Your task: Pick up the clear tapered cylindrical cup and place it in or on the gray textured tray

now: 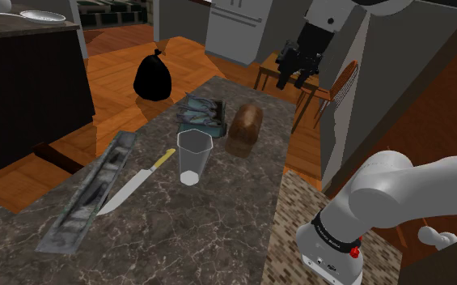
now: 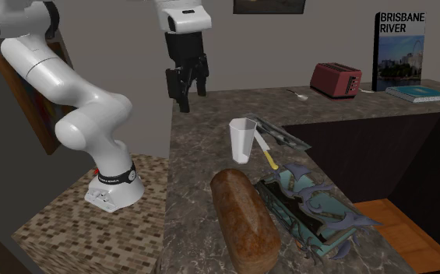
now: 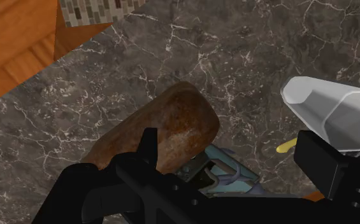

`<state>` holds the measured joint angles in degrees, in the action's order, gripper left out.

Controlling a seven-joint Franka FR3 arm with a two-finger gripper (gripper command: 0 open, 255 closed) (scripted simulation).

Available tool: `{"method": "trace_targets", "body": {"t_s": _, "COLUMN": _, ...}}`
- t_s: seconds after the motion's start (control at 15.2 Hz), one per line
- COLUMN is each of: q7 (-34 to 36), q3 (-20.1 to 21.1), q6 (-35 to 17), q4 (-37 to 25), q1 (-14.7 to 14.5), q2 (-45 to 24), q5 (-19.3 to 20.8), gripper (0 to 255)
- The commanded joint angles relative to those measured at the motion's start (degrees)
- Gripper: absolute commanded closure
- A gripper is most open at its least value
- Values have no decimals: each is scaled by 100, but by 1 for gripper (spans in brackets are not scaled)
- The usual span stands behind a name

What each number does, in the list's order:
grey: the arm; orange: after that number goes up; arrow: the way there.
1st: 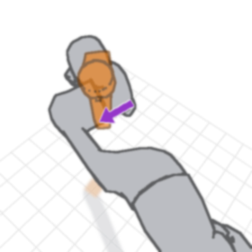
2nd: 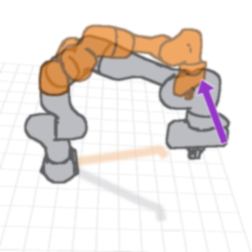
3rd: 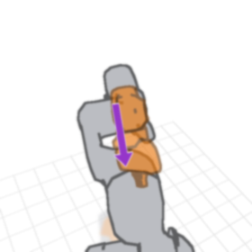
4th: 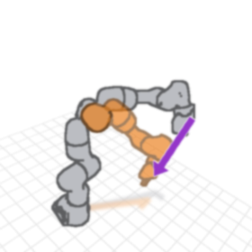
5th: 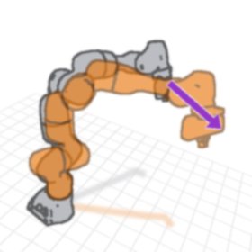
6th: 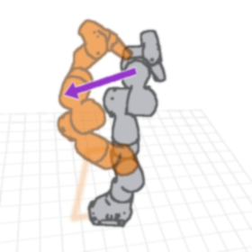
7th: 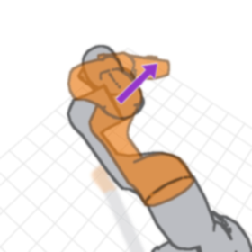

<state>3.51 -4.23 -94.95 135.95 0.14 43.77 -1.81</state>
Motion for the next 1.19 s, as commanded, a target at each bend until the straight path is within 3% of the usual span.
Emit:
{"method": "trace_targets", "body": {"t_s": 0.0, "q7": 0, "q3": 0, "q6": 0, "q4": 0, "q1": 0, "q2": 0, "q5": 0, "gripper": 0}}
{"method": "trace_targets", "body": {"t_s": 0.59, "q7": 720, "q3": 704, "q6": -1375, "q4": 559, "q1": -386, "q2": -797, "q5": -583, "gripper": 0}}
{"method": "trace_targets", "body": {"t_s": 1.12, "q7": 1305, "q3": 1319, "q6": -2622, "q4": 548, "q1": -711, "q2": -1992, "q5": -976, "gripper": 0}}
